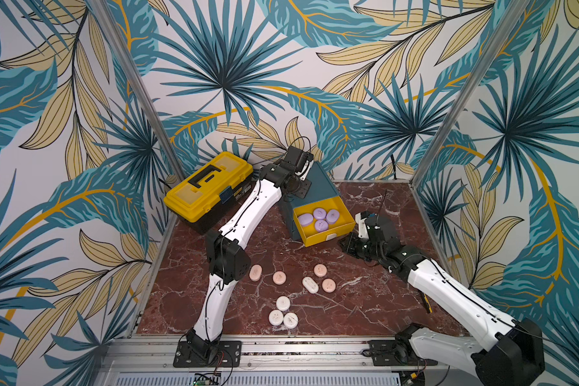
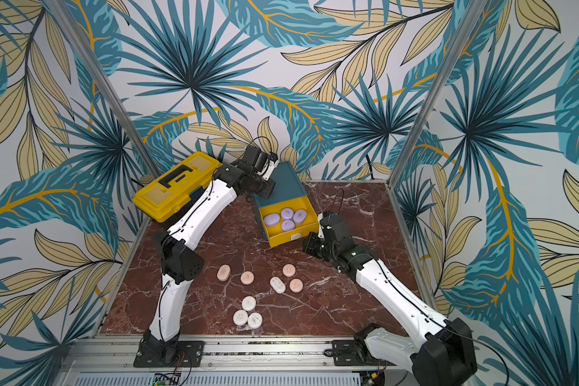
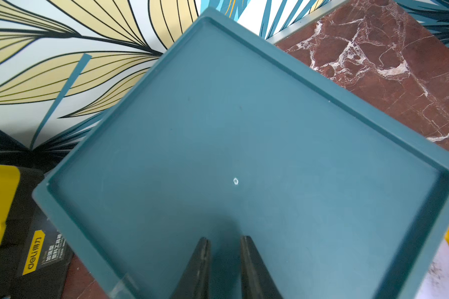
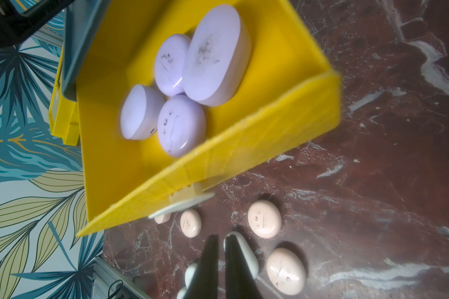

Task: Put the bluetooth earphones in the drawer according to color
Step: Close the drawer of the storage box.

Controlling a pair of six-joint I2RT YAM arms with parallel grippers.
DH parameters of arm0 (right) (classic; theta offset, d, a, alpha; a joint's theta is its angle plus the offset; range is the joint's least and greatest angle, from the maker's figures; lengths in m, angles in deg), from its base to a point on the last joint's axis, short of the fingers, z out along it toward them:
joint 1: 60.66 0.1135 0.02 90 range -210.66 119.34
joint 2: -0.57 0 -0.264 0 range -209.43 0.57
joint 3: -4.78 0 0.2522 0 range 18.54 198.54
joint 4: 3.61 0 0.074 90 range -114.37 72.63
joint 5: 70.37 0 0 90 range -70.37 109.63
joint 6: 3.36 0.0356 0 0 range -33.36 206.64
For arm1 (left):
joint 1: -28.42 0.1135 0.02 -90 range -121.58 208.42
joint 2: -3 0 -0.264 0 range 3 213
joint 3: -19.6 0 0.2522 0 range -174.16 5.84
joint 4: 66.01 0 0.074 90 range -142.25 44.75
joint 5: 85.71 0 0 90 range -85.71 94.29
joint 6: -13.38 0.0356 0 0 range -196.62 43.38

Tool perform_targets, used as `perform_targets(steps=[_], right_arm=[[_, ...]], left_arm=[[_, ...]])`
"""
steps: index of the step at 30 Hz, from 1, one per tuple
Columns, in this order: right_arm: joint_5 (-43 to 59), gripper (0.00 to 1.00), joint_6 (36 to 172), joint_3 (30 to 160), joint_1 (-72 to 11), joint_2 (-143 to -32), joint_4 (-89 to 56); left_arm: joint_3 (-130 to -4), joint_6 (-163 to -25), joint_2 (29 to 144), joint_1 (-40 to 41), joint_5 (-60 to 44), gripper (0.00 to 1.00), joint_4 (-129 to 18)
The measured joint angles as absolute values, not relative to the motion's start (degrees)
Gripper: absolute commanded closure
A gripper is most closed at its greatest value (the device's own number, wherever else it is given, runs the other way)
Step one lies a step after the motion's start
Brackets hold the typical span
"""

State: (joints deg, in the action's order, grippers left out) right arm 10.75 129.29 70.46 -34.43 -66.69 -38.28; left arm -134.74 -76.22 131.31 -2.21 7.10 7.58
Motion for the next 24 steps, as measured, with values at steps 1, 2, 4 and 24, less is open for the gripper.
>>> perform_targets(steps=[1, 2, 4, 24], right_arm=[[10.77, 0.87, 129.27, 70.97, -34.43, -67.61, -37.77], [10.79, 0.87, 129.27, 71.56, -34.43, -68.37, -37.47], [10.81, 0.87, 129.07, 72.78, -34.43, -69.58, -36.97], [13.31, 0.87, 126.01, 90.22, -34.43, -86.76, -34.82]], left_arm=[[-134.74, -76.22, 131.31, -2.14, 6.92, 0.76, 7.58], [-134.74, -76.22, 131.31, -2.12, 6.77, 0.76, 7.58], [-134.74, -76.22, 131.31, -2.05, 6.60, 0.76, 7.58], [-133.86, -76.20, 131.20, -1.86, 4.89, 0.77, 6.75]])
